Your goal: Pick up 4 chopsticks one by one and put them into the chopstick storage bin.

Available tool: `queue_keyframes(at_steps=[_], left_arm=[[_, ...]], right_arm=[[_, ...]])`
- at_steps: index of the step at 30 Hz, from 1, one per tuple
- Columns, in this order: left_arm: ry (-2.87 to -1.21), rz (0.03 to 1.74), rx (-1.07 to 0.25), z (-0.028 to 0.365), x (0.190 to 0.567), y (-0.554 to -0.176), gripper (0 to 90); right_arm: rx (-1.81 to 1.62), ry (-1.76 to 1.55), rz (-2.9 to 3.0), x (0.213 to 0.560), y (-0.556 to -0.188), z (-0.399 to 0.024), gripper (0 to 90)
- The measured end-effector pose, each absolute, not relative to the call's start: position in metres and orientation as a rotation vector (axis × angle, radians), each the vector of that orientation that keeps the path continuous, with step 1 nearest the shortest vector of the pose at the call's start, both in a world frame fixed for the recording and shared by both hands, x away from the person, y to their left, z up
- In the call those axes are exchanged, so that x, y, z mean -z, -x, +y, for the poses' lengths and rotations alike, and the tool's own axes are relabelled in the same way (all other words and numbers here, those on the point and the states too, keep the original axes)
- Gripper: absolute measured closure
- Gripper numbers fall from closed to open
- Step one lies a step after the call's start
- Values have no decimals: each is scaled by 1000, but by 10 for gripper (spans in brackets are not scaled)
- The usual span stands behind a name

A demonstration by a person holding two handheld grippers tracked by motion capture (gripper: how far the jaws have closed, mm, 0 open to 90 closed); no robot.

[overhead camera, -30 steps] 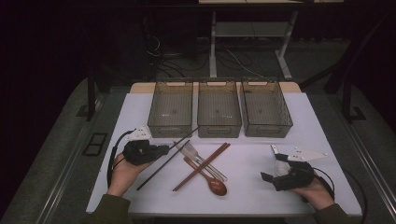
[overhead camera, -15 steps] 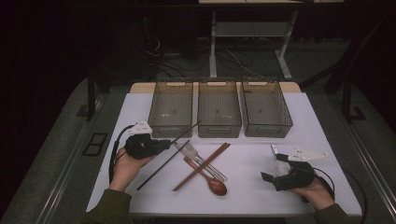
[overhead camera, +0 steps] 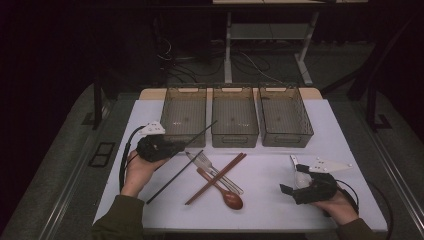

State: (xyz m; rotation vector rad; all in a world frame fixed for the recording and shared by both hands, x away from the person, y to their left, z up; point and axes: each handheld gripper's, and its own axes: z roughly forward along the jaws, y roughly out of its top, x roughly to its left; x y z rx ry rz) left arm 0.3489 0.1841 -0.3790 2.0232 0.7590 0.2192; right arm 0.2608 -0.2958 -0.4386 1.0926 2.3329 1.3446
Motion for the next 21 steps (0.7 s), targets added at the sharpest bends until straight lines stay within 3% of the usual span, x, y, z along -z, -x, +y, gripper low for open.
queue_keyframes(at_steps=[21], left_arm=[[-2013, 864, -280, 179, 364, -383, 849]], right_arm=[[-1349, -1092, 2332, 439, -261, -296, 16]])
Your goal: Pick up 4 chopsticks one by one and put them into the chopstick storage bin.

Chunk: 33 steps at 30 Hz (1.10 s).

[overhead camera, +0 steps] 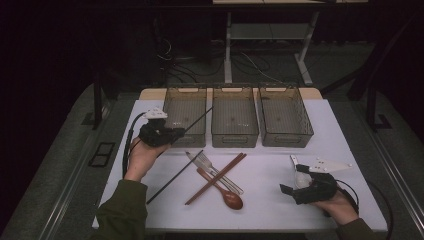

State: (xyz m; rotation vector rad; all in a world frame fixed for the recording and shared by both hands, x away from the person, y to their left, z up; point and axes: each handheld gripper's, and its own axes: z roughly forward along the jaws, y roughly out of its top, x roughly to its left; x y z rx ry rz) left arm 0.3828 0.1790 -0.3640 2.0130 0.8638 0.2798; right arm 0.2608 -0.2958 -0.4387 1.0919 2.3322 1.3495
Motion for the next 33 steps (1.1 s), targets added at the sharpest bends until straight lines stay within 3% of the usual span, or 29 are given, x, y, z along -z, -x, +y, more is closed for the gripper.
queue_keyframes(at_steps=[33], left_arm=[[-2009, 938, -350, 167, 361, -449, 849]], right_arm=[[-1357, -1091, 2316, 438, -260, -298, 16]])
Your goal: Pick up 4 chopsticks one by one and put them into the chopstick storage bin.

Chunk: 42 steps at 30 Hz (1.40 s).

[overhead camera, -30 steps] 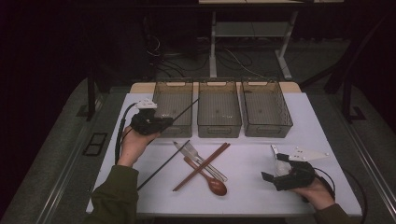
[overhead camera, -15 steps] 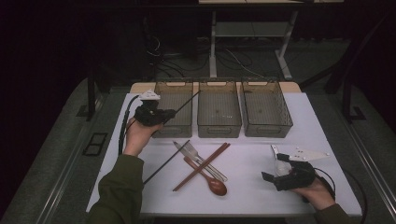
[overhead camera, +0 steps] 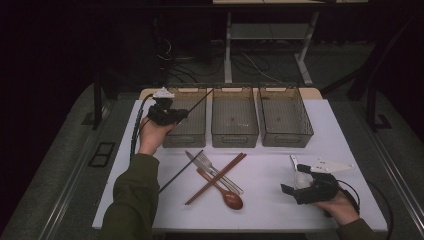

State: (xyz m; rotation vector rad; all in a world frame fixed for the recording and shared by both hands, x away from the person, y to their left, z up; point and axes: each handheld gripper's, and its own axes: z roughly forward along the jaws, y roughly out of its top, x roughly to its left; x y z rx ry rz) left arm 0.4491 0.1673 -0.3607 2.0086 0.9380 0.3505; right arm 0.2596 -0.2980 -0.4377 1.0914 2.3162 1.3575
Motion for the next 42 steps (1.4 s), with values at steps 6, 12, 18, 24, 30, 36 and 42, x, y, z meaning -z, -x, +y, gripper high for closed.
queue_keyframes(at_steps=[6, 12, 18, 24, 30, 36, 42], left_arm=[[-2018, 954, -371, 168, 363, -459, 849], [-2015, 988, -381, 172, 370, -467, 849], [-1985, 1041, -384, 179, 376, -472, 849], [-1964, 1076, -378, 185, 380, -476, 849], [-1968, 1098, -377, 184, 385, -479, 849], [-1983, 1112, -378, 182, 387, -480, 848], [-1983, 1123, -381, 182, 387, -480, 843]], right_arm=[[-1359, -1088, 2316, 438, -260, -298, 16], [-1358, -1087, 2318, 438, -260, -298, 16], [-1359, -1089, 2319, 438, -260, -298, 16], [-1359, -1090, 2320, 438, -260, -298, 16], [-1359, -1093, 2320, 438, -260, -298, 16], [-1360, -1090, 2321, 438, -260, -298, 17], [-1360, -1088, 2323, 438, -260, -298, 16]])
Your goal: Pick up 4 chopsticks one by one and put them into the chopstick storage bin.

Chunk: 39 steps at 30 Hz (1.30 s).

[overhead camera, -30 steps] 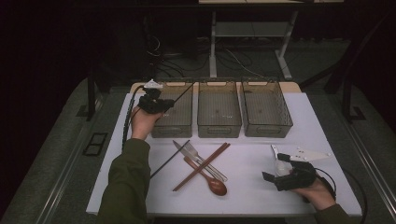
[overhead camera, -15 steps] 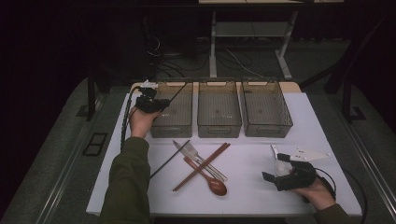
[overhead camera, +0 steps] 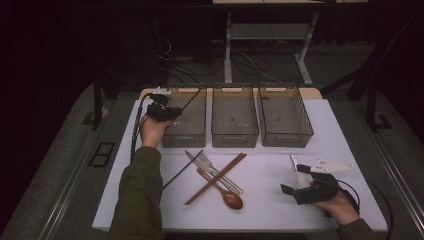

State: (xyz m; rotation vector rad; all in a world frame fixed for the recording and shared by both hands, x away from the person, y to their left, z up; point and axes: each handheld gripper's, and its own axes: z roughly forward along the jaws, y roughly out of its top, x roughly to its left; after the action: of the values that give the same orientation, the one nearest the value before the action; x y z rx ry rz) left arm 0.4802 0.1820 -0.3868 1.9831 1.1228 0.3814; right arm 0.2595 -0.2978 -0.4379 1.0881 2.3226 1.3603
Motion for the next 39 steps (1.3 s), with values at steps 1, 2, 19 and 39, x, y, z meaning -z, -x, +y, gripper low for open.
queue_keyframes(at_steps=[1, 2, 19, 39], left_arm=[[-1981, 1125, -385, 182, 387, -480, 841], [-1981, 1125, -388, 182, 387, -480, 838], [-1980, 1080, -381, 185, 382, -474, 646], [-1948, 938, -363, 190, 356, -428, 472]], right_arm=[[-1360, -1088, 2323, 438, -260, -298, 16], [-1359, -1089, 2324, 438, -260, -298, 16], [-1362, -1087, 2321, 438, -260, -298, 16], [-1351, -1113, 2293, 439, -259, -294, 16]])
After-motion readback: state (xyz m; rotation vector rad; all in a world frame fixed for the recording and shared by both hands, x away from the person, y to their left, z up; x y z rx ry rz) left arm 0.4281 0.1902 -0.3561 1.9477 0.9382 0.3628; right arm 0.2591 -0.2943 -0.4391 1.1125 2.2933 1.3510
